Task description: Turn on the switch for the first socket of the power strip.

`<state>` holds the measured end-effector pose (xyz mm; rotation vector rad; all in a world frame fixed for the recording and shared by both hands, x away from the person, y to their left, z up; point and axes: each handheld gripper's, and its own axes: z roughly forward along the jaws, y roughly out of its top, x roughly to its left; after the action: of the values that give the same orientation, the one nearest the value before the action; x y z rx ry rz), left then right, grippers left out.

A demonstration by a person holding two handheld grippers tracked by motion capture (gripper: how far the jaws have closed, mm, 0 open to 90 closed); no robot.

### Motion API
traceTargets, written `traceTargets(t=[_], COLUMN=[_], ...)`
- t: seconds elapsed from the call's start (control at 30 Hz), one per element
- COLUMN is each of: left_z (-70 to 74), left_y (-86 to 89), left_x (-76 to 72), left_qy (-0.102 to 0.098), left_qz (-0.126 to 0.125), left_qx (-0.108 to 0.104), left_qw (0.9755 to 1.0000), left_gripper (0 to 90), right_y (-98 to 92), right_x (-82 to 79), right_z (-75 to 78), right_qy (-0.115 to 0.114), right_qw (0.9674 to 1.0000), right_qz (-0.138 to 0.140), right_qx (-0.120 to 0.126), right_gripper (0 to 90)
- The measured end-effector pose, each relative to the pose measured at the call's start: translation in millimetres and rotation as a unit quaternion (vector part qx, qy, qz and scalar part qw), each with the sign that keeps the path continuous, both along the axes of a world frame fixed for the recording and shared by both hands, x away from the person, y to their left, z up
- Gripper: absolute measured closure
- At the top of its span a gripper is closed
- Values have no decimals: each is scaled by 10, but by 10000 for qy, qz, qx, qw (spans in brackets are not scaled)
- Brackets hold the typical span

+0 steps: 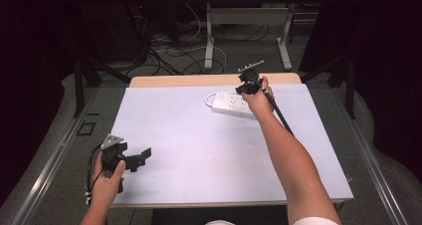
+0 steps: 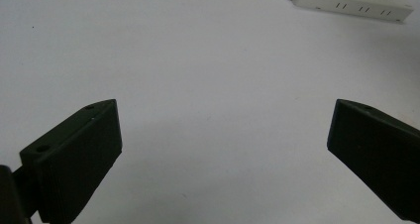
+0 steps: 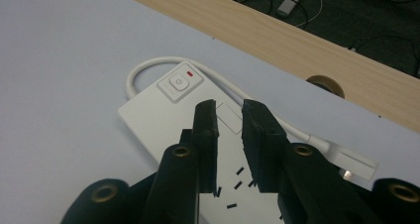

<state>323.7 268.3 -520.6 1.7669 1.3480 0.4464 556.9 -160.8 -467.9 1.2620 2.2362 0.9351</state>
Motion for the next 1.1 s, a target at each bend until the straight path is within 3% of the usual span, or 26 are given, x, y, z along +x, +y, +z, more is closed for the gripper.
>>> traceTargets(t=[0.4,0.5,1.1], left_z=[-11,-7,-26], left_y=[-8,-5,-3], left_x=[9,8,16], left_qy=[-24,51,74], left_qz=[-6,-50,-19], left_qx=[-8,7,18], left_qw=[10000,10000,10000], left_gripper=[3,3,3], right_y=[-6,-19,17], right_x=[76,101,208], right_z=[-100,-138,-323], right_qy=[129,215,437], right_qw=[9999,9997,9990], right_qz=[-27,-59,-26], right_qx=[18,34,76], right_gripper=[884,900,900])
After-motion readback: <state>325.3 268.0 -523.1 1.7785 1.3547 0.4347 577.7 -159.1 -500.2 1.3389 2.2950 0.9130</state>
